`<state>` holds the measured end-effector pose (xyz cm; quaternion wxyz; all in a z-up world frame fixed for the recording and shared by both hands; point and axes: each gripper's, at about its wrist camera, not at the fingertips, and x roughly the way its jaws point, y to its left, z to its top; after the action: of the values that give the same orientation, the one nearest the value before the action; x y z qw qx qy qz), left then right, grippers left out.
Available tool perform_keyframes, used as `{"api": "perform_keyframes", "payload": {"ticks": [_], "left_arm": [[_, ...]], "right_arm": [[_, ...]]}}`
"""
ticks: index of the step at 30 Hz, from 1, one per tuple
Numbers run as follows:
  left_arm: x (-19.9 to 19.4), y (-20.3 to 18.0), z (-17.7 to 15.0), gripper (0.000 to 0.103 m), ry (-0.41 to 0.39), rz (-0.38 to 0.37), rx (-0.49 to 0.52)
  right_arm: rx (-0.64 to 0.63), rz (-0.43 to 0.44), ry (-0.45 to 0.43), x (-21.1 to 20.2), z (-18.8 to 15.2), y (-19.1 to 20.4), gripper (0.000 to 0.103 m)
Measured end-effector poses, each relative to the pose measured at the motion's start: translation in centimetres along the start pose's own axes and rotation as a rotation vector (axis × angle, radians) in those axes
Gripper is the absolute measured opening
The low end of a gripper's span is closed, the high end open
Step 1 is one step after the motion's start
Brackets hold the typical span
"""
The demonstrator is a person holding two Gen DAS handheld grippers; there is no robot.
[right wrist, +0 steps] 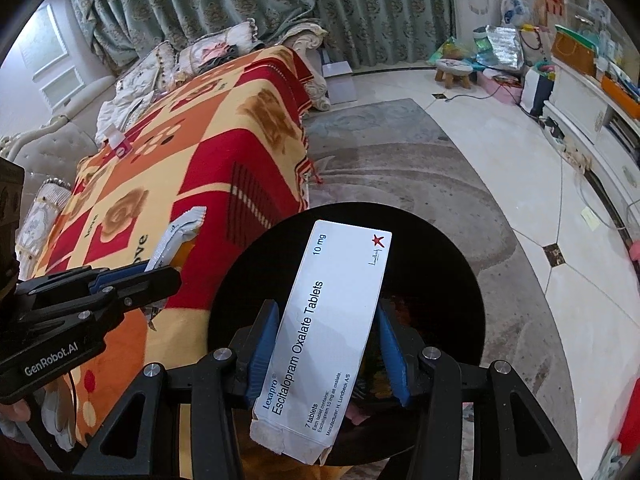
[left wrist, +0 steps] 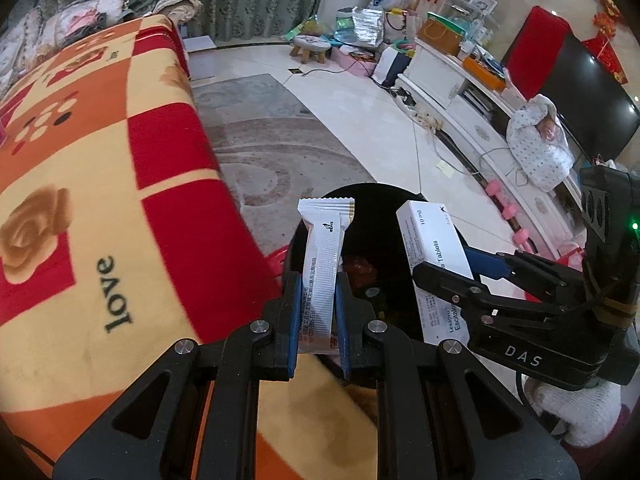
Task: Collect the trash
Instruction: 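Carry the wrapper and tablet box over the black bin and open both tools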
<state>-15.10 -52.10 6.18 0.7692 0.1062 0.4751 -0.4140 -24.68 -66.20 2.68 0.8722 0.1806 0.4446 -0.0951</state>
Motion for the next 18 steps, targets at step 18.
{"api": "perform_keyframes", "payload": {"ticks": [18], "left_arm": [[-1.5, 0.3, 0.1, 0.054, -0.059, -0.026, -0.047]], "right_arm": [[0.067, -0.034, -0.032, -0.1, -0.1, -1.2, 0.065]]}}
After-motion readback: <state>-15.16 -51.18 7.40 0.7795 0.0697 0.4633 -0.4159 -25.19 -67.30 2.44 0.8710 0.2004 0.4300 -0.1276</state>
